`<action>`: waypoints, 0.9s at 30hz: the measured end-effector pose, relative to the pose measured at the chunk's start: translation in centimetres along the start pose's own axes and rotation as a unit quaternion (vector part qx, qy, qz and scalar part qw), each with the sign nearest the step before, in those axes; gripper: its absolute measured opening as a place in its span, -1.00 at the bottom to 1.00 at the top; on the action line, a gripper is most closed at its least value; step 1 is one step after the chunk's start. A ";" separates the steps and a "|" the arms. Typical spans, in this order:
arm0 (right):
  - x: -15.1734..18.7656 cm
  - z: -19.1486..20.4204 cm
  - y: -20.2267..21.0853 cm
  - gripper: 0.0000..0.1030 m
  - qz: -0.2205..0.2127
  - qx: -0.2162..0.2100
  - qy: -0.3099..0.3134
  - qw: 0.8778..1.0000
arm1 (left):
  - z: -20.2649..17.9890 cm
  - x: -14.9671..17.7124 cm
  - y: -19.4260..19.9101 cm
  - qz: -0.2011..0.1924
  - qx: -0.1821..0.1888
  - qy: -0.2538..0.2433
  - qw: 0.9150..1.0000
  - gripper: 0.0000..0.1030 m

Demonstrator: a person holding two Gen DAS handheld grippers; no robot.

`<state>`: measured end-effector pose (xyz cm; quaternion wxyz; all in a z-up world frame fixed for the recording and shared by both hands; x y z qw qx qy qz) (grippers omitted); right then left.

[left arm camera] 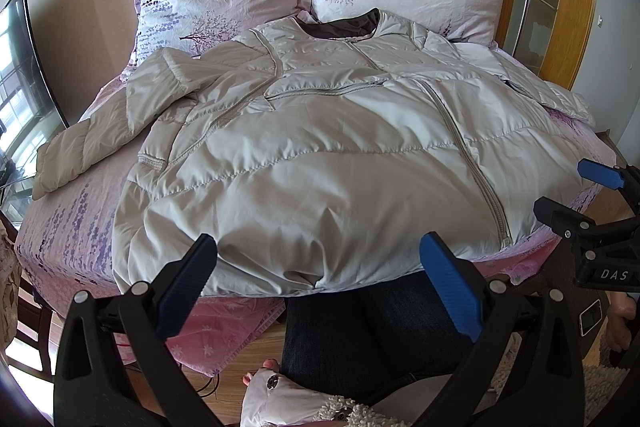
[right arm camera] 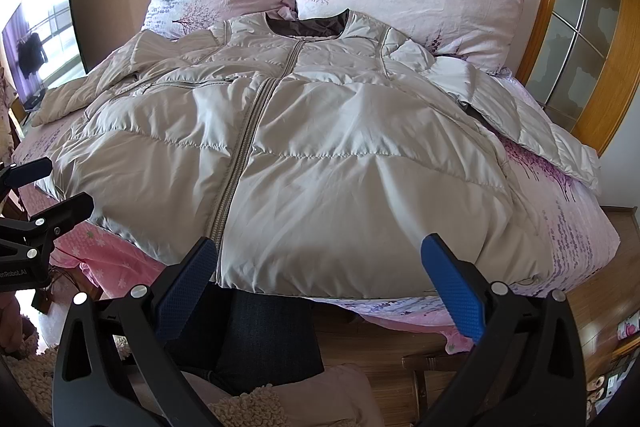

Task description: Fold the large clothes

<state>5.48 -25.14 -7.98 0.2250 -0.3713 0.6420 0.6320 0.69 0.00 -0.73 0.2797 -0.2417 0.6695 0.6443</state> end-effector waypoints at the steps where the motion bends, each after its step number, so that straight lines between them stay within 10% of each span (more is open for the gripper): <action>1: 0.0 0.0 0.0 0.97 0.000 0.000 0.000 1.000 | 0.0 0.0 0.0 0.000 0.000 0.000 1.000 0.97; 27: -0.1 0.0 -0.1 0.97 0.003 -0.006 -0.008 1.000 | 0.0 0.0 0.0 0.000 0.000 0.000 1.000 0.97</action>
Point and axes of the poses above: each gripper's, at about its wrist camera, not at the fingertips, and y roughly against the way its jaws point, z to its left, x to its underside, the point moved 1 cm from there along -y, roughly the way its jaws point, and after that the axes turned 3 degrees about x, right-handed, at the moved point
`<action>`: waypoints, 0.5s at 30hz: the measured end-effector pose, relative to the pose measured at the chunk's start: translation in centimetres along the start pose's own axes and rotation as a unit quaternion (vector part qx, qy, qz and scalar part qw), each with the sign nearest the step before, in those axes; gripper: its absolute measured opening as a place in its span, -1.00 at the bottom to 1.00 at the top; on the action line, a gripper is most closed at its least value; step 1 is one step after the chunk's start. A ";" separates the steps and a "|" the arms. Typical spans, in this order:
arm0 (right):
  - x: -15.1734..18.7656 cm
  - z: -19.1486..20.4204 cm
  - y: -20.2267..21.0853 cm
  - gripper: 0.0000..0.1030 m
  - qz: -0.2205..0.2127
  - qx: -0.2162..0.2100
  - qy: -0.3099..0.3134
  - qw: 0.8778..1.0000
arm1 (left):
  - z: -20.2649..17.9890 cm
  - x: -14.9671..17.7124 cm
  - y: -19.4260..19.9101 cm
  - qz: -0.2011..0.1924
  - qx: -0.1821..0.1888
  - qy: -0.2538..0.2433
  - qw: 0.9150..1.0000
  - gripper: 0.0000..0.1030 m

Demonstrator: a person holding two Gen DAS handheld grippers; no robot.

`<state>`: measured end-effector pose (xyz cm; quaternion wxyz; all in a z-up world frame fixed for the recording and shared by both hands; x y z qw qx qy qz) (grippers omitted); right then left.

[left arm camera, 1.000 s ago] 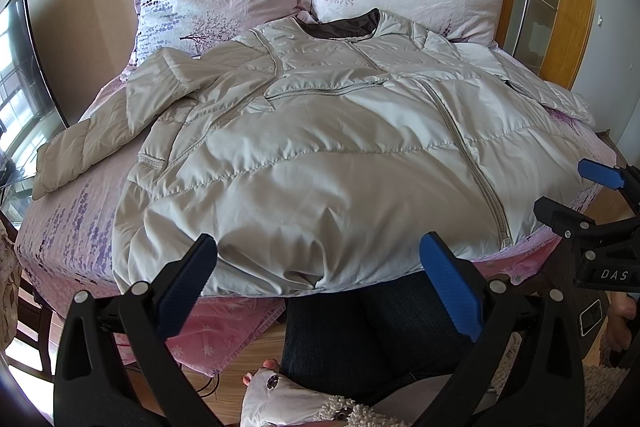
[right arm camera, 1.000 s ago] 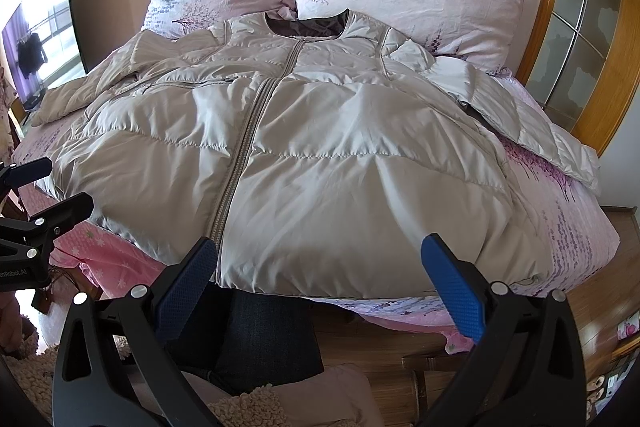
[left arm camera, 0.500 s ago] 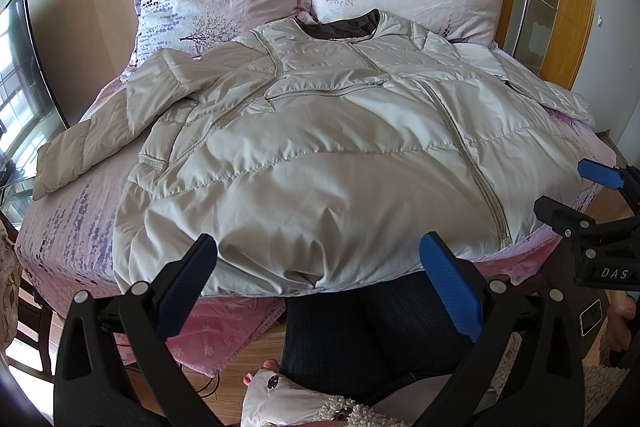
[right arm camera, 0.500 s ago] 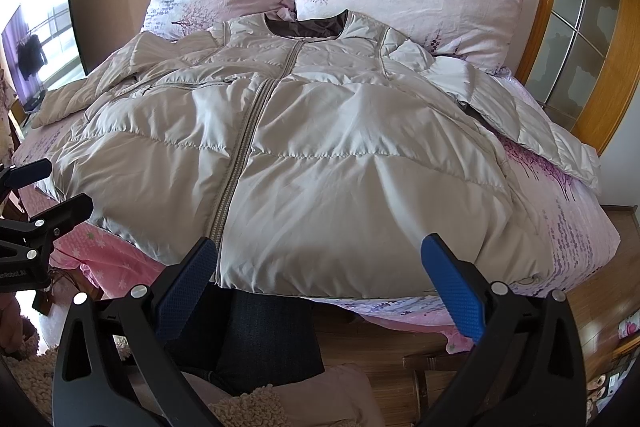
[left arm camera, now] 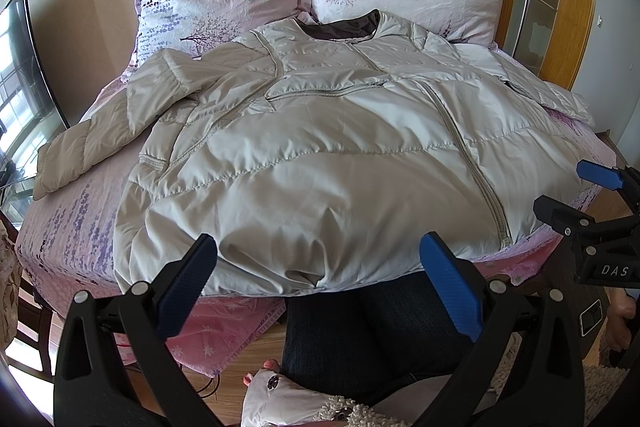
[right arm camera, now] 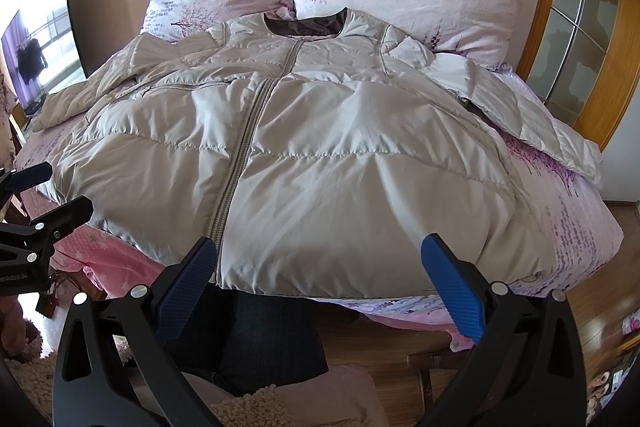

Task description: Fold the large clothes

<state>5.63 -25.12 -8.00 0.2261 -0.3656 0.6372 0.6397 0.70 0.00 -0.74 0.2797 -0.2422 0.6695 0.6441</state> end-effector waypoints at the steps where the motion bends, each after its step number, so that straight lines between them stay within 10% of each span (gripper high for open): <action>1: 0.0 0.0 0.0 0.97 0.000 -0.001 0.000 1.000 | 0.0 0.0 0.0 0.000 0.000 0.000 1.000 0.97; 15: -0.4 -0.3 -0.2 0.97 -0.006 -0.017 -0.011 1.000 | 0.5 -0.5 0.0 -0.003 -0.001 0.006 1.000 0.97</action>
Point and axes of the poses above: each gripper's, at about its wrist camera, not at the fingertips, and y roughly against the way its jaws point, z to its left, x to its underside, the point moved 1 cm from there along -y, roughly the way its jaws point, and after that the axes turned 3 degrees about x, right-handed, at the moved point
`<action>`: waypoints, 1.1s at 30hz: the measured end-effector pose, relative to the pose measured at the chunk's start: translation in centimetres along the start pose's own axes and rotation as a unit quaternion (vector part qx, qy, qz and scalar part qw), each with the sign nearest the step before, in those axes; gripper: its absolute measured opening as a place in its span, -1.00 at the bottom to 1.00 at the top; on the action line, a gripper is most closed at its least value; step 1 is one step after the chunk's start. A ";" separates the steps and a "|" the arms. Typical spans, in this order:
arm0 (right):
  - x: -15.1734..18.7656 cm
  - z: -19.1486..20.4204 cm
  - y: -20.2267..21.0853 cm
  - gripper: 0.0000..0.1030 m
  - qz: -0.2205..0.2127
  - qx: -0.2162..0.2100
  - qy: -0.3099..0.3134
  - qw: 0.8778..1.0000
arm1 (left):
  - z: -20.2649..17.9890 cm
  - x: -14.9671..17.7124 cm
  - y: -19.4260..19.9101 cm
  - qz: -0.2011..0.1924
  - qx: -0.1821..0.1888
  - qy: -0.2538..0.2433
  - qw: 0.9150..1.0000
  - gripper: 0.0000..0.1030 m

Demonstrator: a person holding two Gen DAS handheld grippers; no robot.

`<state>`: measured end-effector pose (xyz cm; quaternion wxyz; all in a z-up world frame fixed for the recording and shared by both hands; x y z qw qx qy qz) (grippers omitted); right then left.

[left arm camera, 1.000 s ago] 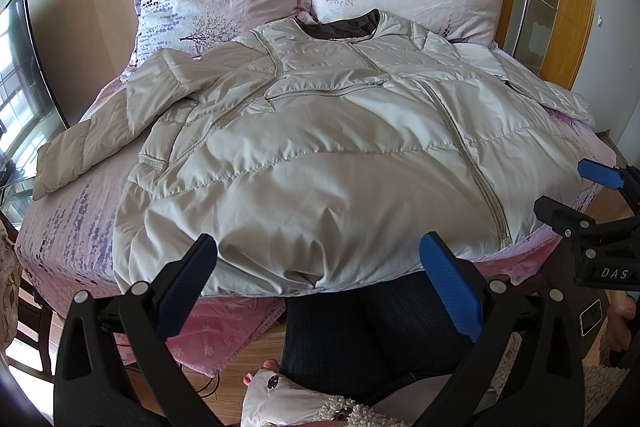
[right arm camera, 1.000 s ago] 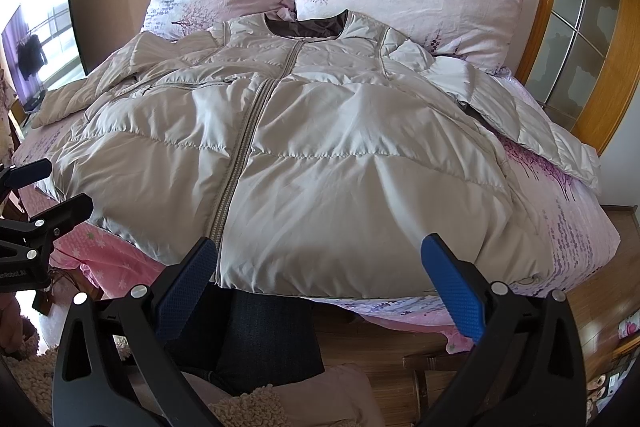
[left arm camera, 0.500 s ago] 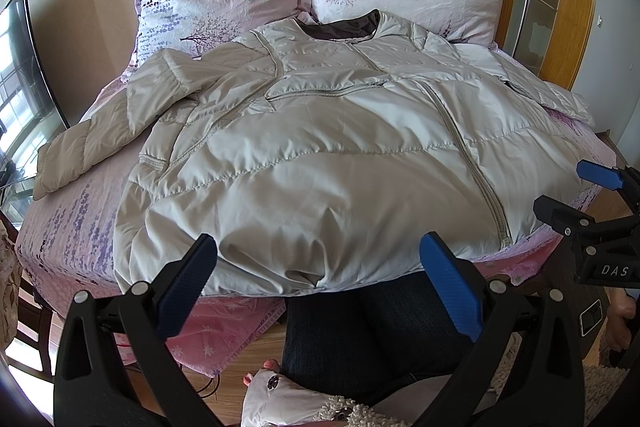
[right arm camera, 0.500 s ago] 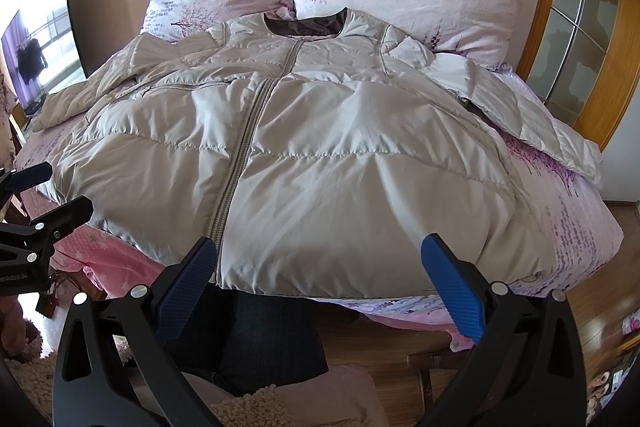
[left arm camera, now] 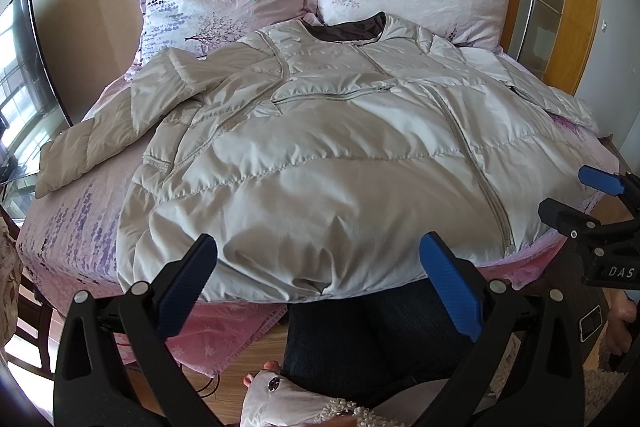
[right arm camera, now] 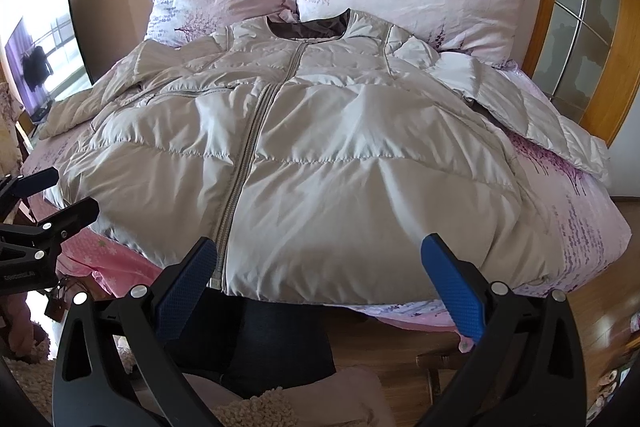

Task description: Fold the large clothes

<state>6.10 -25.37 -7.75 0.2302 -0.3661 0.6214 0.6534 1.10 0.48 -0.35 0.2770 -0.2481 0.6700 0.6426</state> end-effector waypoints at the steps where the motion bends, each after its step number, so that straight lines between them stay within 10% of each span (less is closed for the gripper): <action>1: -0.1 -0.1 0.0 0.97 -0.003 0.003 0.001 1.000 | 0.0 -0.1 0.0 -0.002 0.002 0.000 1.000 0.97; 13: -4.1 -7.0 -0.6 0.97 -0.053 0.026 -0.084 0.995 | 3.7 -2.1 -0.5 -0.023 0.026 0.067 0.997 0.97; 17: -5.6 -13.0 -1.3 0.97 -0.070 0.003 -0.189 0.979 | 6.7 -2.5 0.0 -0.088 0.115 0.124 0.982 0.97; 24: -5.9 -24.8 -4.8 0.97 -0.045 -0.076 -0.421 0.903 | 11.0 -5.4 -1.2 -0.090 0.099 0.176 0.975 0.97; 33: -0.8 -37.3 -9.6 0.52 -0.037 -0.032 -0.650 0.759 | 18.4 -6.6 -2.5 -0.123 0.076 0.286 0.947 0.97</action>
Point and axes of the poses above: each gripper's, at about its wrist camera, not at the fingertips, and y roughly against the way its jaws point, z to its left, x to its underside, the point moved 1 cm from there along -y, roughly the way its jaws point, and after that the axes turned 3 degrees about x, right-handed, at the moved point
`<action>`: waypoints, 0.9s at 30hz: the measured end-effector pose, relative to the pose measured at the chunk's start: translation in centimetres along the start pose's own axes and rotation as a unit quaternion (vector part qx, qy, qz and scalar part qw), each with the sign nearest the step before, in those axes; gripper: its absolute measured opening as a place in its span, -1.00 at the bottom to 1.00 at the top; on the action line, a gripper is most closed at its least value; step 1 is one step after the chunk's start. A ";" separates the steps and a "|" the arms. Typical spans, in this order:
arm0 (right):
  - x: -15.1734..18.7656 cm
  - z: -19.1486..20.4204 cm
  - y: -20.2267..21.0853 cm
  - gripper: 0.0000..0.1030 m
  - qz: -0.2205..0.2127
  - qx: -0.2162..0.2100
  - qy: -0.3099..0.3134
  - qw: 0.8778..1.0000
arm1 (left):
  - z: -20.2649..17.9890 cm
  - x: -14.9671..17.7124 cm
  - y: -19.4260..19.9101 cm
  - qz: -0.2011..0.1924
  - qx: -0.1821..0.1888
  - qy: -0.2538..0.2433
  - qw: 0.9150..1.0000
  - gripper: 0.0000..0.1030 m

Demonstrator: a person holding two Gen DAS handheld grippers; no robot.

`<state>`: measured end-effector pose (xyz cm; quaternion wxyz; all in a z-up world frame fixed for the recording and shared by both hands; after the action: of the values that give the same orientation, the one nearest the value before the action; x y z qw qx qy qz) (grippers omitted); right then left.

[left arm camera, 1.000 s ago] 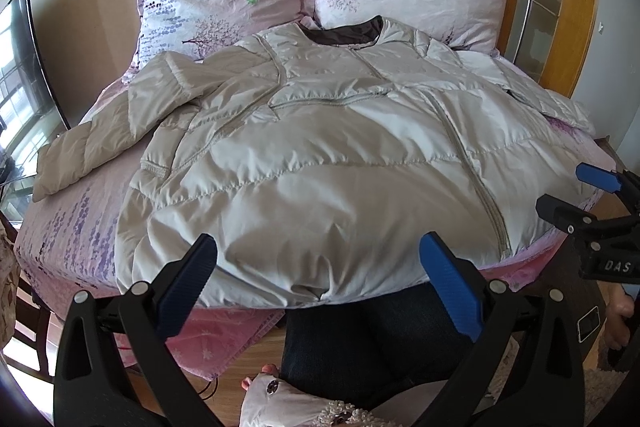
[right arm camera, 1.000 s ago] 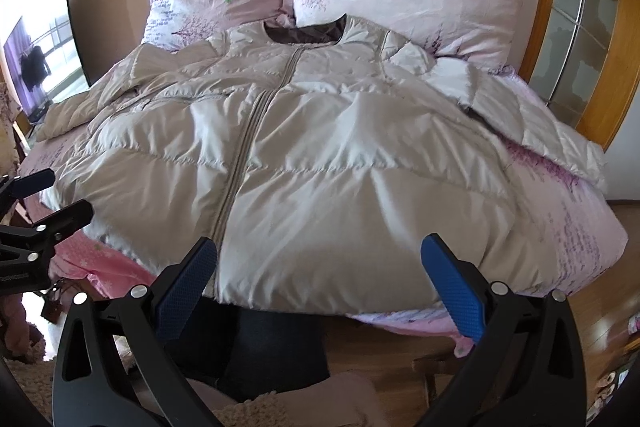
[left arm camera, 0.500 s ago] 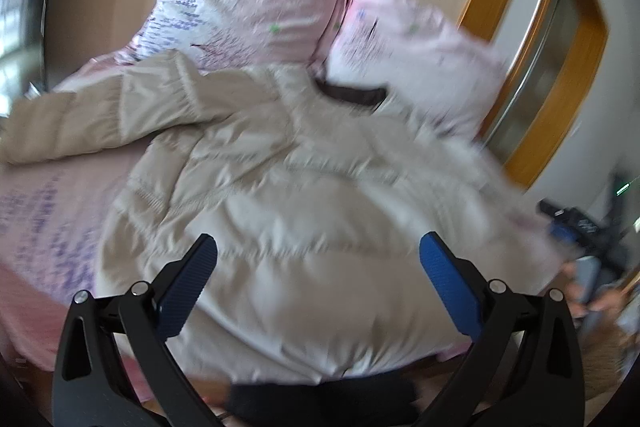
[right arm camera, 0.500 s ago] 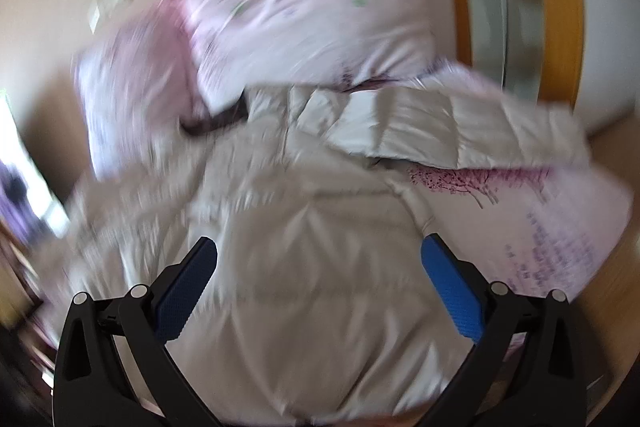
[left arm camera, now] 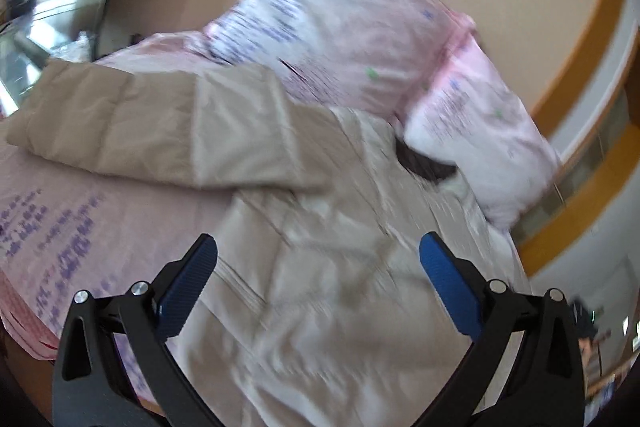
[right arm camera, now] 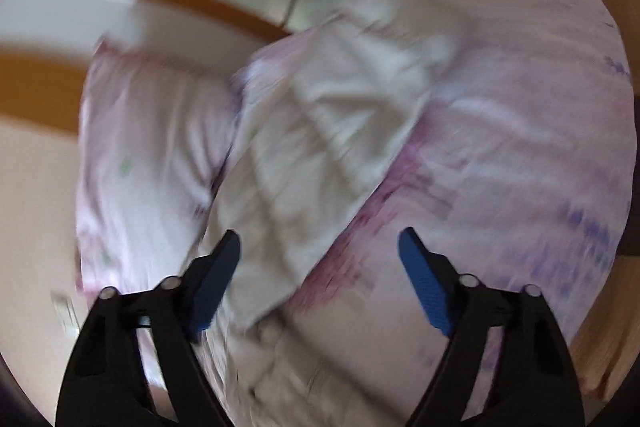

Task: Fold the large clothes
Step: 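Grasp the jacket sleeve with the right gripper and lift it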

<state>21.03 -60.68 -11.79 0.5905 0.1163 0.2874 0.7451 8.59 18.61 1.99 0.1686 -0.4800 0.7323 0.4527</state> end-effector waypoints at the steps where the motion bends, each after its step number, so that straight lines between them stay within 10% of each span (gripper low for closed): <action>1: -0.7 -0.5 -0.2 0.49 -0.005 0.003 -0.011 1.000 | 0.5 -0.4 0.0 -0.010 -0.001 0.008 1.000 0.97; 18: -5.5 -1.7 -2.2 -0.50 -0.067 0.068 -0.018 0.995 | 0.8 -4.5 -5.5 0.045 -0.005 -0.013 0.999 0.97; 27: -4.1 5.6 -0.2 -0.87 -0.143 0.109 0.132 0.975 | -1.2 -5.7 -8.7 0.091 0.016 -0.046 0.995 0.97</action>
<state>25.22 -62.94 -6.70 0.6312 0.0382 0.4560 0.6263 19.06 19.68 2.15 0.1677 -0.3872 0.7717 0.4759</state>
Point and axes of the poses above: each gripper's, at about its wrist camera, not at the fingertips, and y roughly against the way its jaws point, z to its left, x to its underside, the point moved 1 cm from there along -y, roughly the way its jaws point, and after that the axes turned 3 degrees about x, right-handed, at the moved point
